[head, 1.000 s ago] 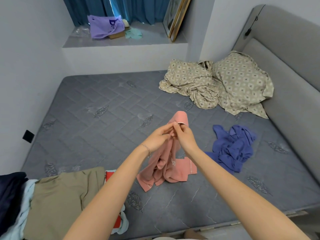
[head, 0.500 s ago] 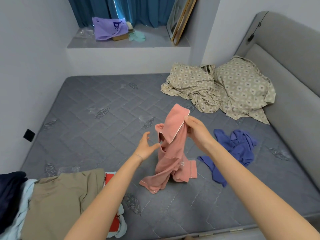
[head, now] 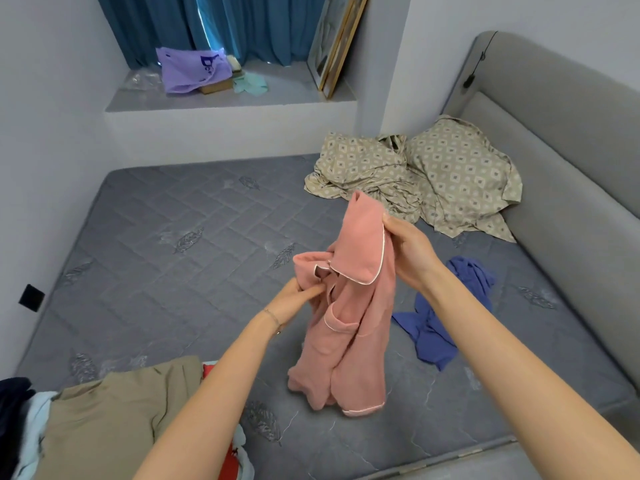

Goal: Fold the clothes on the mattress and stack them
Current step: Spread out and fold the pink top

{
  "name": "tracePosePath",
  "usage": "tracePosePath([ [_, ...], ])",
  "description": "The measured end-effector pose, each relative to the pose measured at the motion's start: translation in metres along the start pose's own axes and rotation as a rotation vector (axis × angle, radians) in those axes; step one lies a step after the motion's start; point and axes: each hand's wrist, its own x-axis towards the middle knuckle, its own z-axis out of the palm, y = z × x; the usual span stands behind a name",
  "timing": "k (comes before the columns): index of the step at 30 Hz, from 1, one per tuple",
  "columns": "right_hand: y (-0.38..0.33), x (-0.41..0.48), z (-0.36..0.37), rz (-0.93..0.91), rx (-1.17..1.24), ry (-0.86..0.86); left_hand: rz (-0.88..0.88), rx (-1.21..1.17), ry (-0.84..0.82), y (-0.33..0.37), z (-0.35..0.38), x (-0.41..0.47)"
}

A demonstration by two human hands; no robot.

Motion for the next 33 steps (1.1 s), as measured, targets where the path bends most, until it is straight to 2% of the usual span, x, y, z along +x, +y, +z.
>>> tracePosePath([
  [3, -0.002, -0.010, -0.007, -0.082, -0.210, 0.127, 0.050, 0.019, 0.093, 0.010, -0.012, -0.012],
  [5, -0.002, -0.020, -0.015, -0.138, -0.301, 0.182, 0.075, 0.089, 0.105, 0.022, -0.021, -0.022],
  [8, -0.002, -0.038, -0.029, -0.208, -0.428, 0.235, 0.109, 0.134, 0.213, 0.049, -0.025, -0.039],
  [12, 0.004, -0.058, -0.049, -0.234, -0.618, 0.280, 0.307, 0.346, 0.095, 0.078, -0.021, -0.071],
  [15, 0.007, -0.074, -0.068, -0.225, -0.689, 0.300, 0.307, 0.356, 0.150, 0.089, 0.001, -0.092],
  [17, 0.004, -0.086, -0.084, -0.226, -0.745, 0.291, 0.271, 0.336, 0.162, 0.093, 0.020, -0.103],
  [22, -0.006, -0.117, -0.121, -0.280, -0.762, 0.266, 0.044, 0.155, -0.162, 0.084, 0.050, -0.127],
  [26, -0.006, -0.137, -0.136, -0.295, -0.765, 0.226, -0.189, 0.065, -0.163, 0.051, 0.083, -0.136],
  [28, -0.003, -0.145, -0.138, -0.262, -0.772, 0.189, -0.273, 0.114, -0.220, 0.033, 0.097, -0.141],
  [30, 0.002, -0.152, -0.141, -0.199, -0.788, 0.107, -0.299, 0.111, -0.252, 0.017, 0.108, -0.148],
  [33, 0.006, -0.160, -0.155, -0.035, -0.755, -0.053, -0.221, -0.021, -0.204, -0.001, 0.113, -0.154],
])
